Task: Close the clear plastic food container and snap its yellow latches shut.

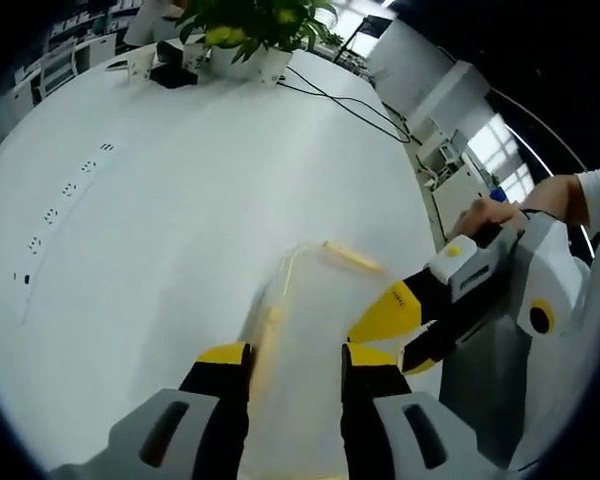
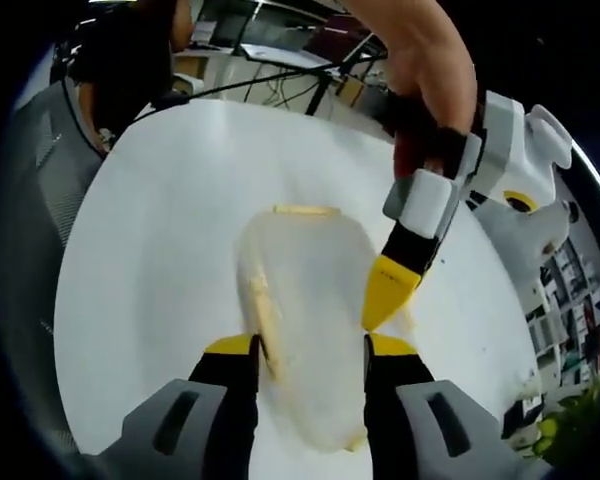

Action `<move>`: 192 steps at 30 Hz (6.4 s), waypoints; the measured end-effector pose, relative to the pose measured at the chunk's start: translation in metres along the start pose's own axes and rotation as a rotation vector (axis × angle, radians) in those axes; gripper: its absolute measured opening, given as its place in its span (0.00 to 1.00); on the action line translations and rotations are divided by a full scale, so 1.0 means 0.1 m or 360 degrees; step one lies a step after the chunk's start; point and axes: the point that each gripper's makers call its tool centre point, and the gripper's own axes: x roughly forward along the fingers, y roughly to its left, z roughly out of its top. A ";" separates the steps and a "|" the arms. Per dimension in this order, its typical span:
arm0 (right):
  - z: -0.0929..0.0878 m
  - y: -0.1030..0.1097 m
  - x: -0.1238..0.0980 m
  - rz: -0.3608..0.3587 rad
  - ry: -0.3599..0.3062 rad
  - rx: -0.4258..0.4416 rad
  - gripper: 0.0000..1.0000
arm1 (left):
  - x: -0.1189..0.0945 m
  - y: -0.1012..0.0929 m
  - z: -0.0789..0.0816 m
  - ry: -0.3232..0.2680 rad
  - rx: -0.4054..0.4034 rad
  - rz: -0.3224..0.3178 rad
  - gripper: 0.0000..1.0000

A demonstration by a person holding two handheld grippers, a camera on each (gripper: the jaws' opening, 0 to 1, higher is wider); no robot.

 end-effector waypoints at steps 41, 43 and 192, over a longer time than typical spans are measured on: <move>-0.11 -0.18 -0.18 -0.0033 -0.0049 0.0345 0.54 | -0.56 -0.11 -0.13 -0.0659 -0.0131 0.0527 0.42; -0.13 -0.19 -0.20 -0.0051 -0.0049 0.0350 0.54 | -0.57 -0.12 -0.15 -0.0681 -0.0145 0.0534 0.42; 0.16 0.08 0.62 -0.0135 -0.0142 0.0662 0.49 | -0.72 0.05 -1.71 -0.0969 -0.0326 0.1138 0.46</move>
